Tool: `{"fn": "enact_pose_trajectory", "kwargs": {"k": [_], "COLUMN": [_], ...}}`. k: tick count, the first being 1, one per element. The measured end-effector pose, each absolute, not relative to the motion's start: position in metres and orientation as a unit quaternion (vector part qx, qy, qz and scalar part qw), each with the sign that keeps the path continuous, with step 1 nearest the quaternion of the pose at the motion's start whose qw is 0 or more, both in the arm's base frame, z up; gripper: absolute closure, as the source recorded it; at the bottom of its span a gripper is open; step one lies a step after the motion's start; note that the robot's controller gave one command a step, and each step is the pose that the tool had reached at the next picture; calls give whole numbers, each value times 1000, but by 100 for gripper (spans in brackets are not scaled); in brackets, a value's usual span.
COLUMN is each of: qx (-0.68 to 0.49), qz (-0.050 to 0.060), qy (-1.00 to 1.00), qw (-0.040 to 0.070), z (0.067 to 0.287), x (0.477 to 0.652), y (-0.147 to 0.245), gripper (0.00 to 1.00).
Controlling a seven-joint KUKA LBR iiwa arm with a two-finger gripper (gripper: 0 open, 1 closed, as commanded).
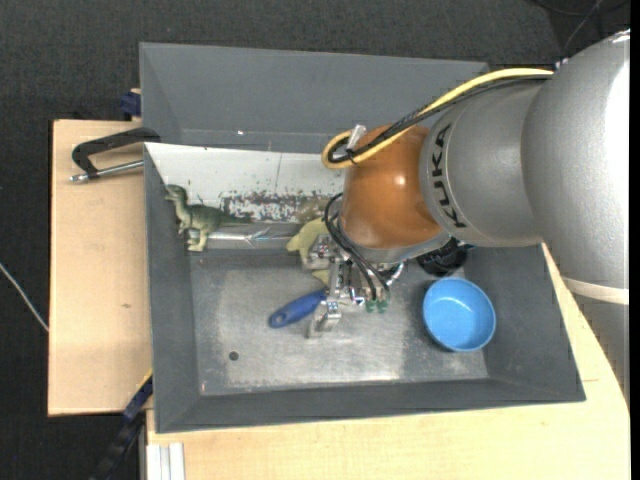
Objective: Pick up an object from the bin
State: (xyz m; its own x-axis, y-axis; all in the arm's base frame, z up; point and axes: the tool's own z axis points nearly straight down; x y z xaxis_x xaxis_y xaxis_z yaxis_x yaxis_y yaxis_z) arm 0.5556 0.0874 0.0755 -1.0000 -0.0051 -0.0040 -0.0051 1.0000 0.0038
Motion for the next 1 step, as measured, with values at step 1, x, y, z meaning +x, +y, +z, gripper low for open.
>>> {"fn": "enact_pose_trajectory", "kwargs": {"k": [1], "qx": [-2], "qz": [1], "qy": [1000], "qw": [-1], "z": [78], "x": [556], "y": [87], "gripper": [100]}}
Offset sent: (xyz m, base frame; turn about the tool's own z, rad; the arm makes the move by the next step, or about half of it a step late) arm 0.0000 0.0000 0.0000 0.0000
